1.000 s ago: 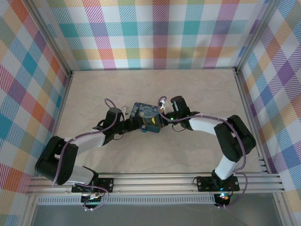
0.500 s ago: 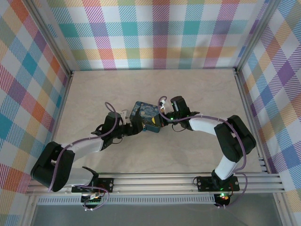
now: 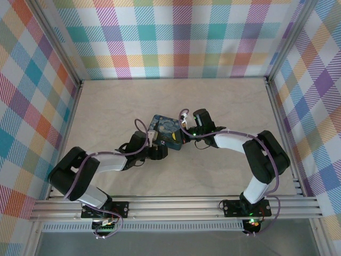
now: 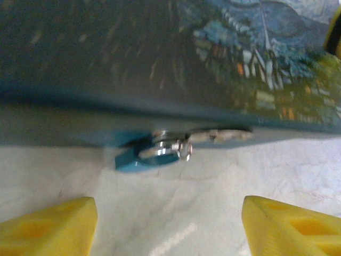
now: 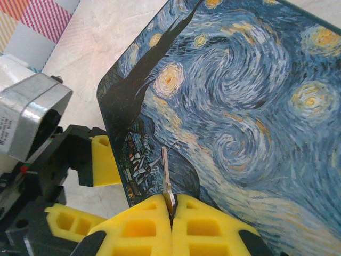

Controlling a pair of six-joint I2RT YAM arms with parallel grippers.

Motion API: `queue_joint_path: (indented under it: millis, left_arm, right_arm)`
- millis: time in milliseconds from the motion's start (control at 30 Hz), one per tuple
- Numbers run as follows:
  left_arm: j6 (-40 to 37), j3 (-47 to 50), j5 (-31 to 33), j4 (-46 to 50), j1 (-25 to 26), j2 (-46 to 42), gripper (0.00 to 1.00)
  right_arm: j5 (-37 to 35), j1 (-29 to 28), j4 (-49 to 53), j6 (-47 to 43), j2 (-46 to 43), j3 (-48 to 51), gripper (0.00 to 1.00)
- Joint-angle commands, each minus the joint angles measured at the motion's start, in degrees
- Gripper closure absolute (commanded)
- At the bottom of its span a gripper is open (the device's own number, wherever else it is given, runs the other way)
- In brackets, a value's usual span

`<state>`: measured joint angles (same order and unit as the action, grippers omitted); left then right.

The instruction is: Unlock a padlock with a key

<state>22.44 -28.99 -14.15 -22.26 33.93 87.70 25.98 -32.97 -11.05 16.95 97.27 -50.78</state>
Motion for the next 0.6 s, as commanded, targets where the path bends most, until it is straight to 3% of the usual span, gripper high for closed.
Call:
queue_joint_path:
  millis: [0,567]
  left_arm:
    - [-2.2,-1.9,2.3,-4.3,0.8,2.9,0.32]
    - [-4.4,-6.5,6.5,-6.3,3.9,9.0,0.54]
  right_arm:
    - [-3.0,0.1,6.4,0.2,1.8,1.1,1.00]
    - [-3.1,0.1,5.1,0.3,1.5,2.3,1.00]
